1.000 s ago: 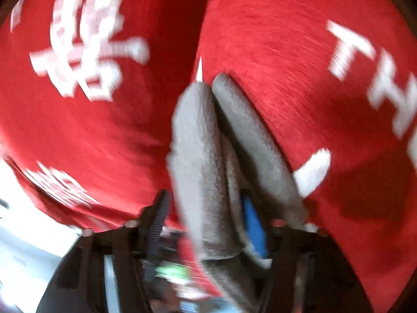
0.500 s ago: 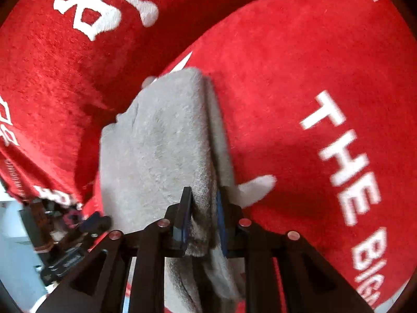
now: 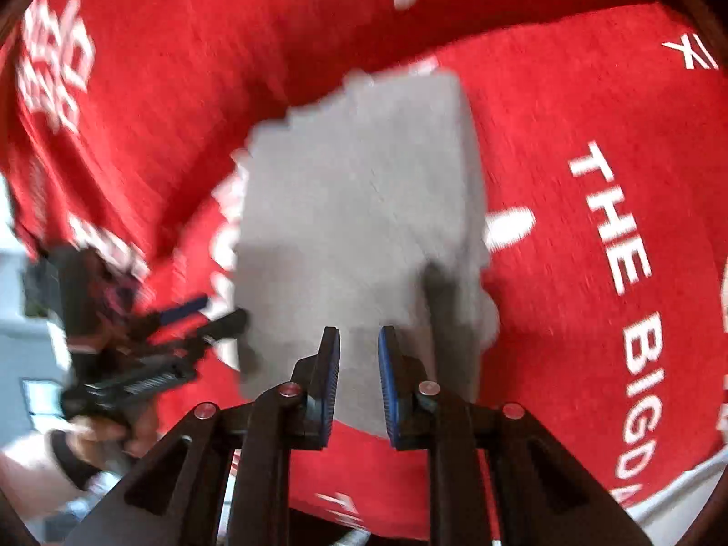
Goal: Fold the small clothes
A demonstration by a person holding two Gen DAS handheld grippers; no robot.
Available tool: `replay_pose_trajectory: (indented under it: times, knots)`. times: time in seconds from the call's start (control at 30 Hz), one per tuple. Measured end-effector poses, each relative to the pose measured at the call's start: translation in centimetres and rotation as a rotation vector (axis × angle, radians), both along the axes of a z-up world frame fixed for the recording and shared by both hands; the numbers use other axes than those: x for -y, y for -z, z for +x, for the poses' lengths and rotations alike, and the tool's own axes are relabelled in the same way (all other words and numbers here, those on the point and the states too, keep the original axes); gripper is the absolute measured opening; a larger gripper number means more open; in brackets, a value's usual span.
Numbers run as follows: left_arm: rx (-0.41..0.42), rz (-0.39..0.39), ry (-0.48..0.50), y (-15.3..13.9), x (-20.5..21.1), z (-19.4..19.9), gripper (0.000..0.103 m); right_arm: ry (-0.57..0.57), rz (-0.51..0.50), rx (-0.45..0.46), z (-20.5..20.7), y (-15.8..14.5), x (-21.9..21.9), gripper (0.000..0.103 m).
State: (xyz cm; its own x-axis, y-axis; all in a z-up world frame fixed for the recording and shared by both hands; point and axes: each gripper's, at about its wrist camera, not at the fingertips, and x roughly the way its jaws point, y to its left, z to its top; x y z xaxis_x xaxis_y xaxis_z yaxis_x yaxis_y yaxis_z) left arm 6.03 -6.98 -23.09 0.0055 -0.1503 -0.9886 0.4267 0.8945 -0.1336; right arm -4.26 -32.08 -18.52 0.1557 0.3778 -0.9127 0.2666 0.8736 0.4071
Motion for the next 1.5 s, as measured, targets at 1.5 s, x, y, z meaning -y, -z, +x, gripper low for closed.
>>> replay_pose_trajectory:
  times: [1.5]
  knots:
    - [0.007,0.024,-0.147,-5.3,-5.0,-3.6,0.103,0.081,-0.066,-0.08,-4.8,-3.1,-1.3,0.029]
